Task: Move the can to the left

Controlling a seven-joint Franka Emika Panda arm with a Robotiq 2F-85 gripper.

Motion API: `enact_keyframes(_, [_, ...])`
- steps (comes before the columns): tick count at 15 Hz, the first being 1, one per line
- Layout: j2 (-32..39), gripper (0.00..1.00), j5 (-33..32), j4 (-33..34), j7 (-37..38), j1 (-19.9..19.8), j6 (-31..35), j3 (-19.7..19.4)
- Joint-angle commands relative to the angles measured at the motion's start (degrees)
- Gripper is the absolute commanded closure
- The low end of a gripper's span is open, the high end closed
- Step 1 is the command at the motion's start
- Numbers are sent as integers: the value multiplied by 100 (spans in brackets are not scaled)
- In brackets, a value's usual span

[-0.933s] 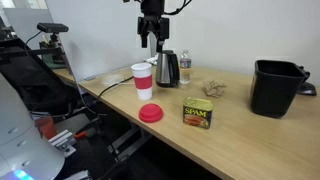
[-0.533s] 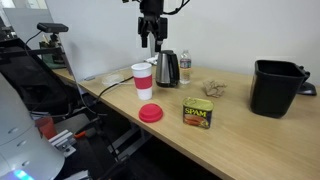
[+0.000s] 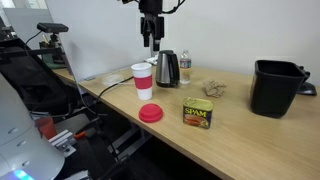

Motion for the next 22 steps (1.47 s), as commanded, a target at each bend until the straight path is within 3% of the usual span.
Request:
enact_keyframes(1, [2, 0, 28, 7, -22, -94, -10, 86])
enact_keyframes(6, [2, 0, 28, 6, -18, -94, -6, 86])
enact_keyframes(16, [787, 0, -696, -96, 2826, -967, 1316, -71])
enact_keyframes(22, [965, 0, -1117, -370, 4401, -1169, 1936, -276])
